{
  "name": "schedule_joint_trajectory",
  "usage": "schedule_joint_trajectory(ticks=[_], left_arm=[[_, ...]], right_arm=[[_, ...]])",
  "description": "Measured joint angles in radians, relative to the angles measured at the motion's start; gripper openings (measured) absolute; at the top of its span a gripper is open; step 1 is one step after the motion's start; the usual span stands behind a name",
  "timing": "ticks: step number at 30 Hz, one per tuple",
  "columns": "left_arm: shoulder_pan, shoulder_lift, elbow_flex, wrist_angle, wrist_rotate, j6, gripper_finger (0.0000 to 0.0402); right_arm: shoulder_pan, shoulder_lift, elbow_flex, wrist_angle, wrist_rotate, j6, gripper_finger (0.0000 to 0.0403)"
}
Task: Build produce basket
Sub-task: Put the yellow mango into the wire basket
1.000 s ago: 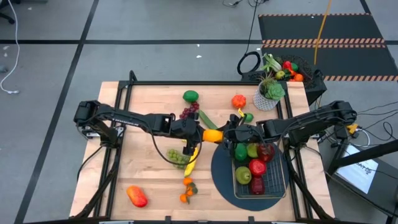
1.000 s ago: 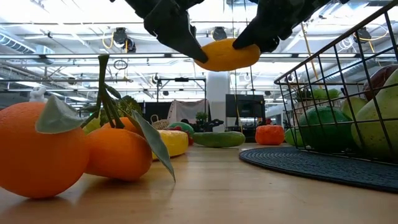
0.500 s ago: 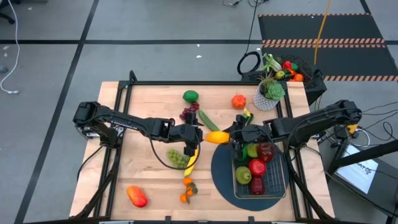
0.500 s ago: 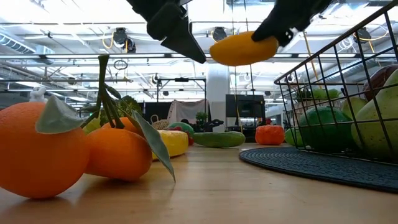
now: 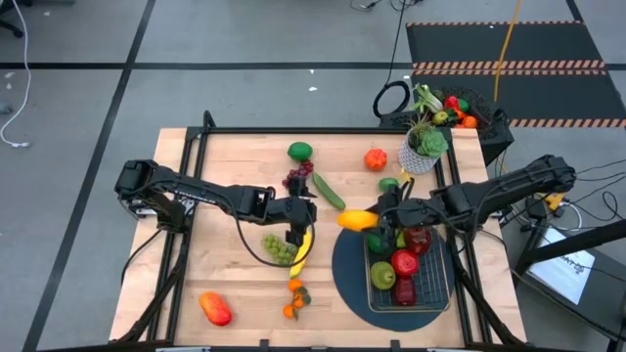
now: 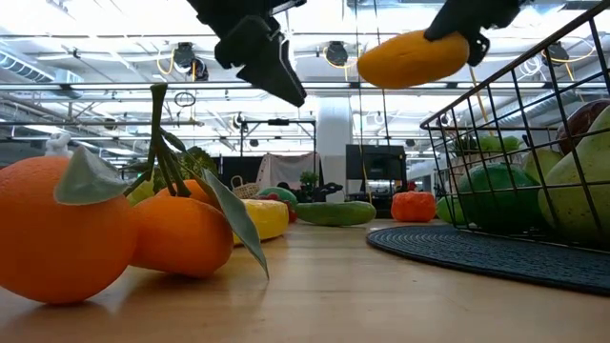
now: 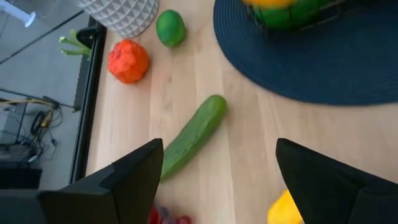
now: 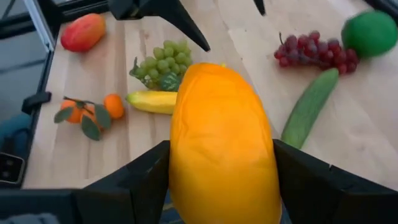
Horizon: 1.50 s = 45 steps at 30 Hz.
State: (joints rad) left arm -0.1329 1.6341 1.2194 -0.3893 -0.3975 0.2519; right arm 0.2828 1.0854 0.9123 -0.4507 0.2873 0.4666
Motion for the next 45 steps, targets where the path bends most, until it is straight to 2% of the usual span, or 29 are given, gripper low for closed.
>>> schedule_joint_trajectory(ticks=[9, 14, 21, 27, 33, 39, 45], left_arm=[[0.0, 0.0, 0.0, -0.098, -0.006, -0.072, 0.0312], [0.0, -0.001, 0.0, -0.123, -0.006, -0.109, 0.0312], [-0.001, -0.001, 0.0, -0.193, -0.006, -0.204, 0.0312], [-0.023, -0.001, 0.0, -0.318, -0.006, -0.314, 0.0312], [-0.063, -0.001, 0.0, -0.348, -0.006, -0.358, 0.0312], [-0.102, -0.001, 0.0, -0.349, -0.005, -0.371, 0.0312], [-0.125, -0.001, 0.0, -0.349, -0.005, -0.364, 0.0312]], right_arm=[[0.032, -0.014, 0.0, -0.159, 0.0, 0.298, 0.0251], [0.117, -0.031, 0.001, -0.163, 0.005, 0.378, 0.0251], [0.266, -0.072, 0.028, -0.222, 0.091, 0.452, 0.0245], [0.376, -0.078, 0.027, -0.411, 0.11, 0.663, 0.0244], [0.423, -0.061, 0.027, -0.545, 0.142, 0.846, 0.0243], [0.426, 0.006, 0.027, -0.549, 0.16, 0.854, 0.0246], [0.426, 0.071, 0.027, -0.542, 0.129, 0.831, 0.0283]])
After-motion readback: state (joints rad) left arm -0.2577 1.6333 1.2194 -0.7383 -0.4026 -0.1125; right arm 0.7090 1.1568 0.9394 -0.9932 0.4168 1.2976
